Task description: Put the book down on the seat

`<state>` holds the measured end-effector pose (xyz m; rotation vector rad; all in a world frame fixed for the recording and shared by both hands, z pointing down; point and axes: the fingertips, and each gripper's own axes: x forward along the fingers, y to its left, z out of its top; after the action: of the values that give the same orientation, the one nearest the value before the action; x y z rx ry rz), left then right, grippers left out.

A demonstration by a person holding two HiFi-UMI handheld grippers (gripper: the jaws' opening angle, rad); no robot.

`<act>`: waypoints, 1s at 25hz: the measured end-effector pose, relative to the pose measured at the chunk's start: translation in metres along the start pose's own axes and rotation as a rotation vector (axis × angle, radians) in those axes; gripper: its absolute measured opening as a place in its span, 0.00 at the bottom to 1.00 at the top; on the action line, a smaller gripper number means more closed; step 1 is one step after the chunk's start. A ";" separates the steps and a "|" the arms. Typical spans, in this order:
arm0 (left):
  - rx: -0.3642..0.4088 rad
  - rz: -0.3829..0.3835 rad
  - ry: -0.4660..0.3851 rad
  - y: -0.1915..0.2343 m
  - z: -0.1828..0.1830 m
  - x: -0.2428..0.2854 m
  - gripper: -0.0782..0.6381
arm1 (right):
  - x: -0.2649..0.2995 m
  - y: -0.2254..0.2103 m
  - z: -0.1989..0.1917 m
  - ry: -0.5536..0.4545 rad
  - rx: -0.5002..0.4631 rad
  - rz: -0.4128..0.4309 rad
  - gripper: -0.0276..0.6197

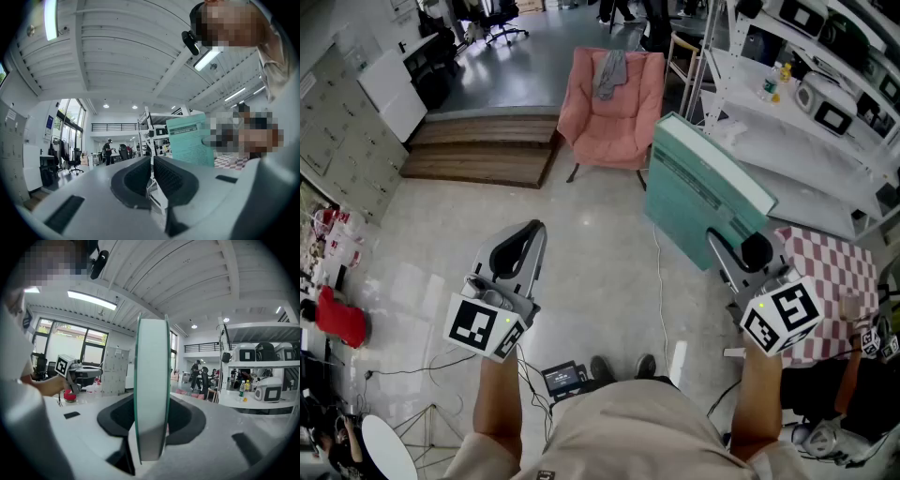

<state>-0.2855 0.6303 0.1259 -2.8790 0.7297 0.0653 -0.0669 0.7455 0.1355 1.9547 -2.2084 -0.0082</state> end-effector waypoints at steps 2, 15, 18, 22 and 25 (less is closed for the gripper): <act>-0.002 -0.002 0.001 0.005 -0.002 -0.002 0.14 | 0.004 0.003 0.000 0.004 -0.001 -0.002 0.28; -0.011 -0.009 -0.024 0.050 -0.012 -0.018 0.14 | 0.042 0.034 0.004 0.004 0.048 0.007 0.28; -0.017 -0.015 -0.025 0.055 -0.015 -0.013 0.14 | 0.052 0.035 0.005 0.006 0.052 0.016 0.28; -0.018 -0.020 -0.012 0.058 -0.021 -0.002 0.14 | 0.066 0.024 0.003 0.008 0.067 0.023 0.28; -0.020 -0.006 0.000 0.066 -0.026 0.007 0.14 | 0.082 0.014 0.001 0.007 0.074 0.038 0.28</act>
<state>-0.3108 0.5656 0.1413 -2.9003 0.7242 0.0725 -0.0902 0.6667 0.1481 1.9462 -2.2718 0.0871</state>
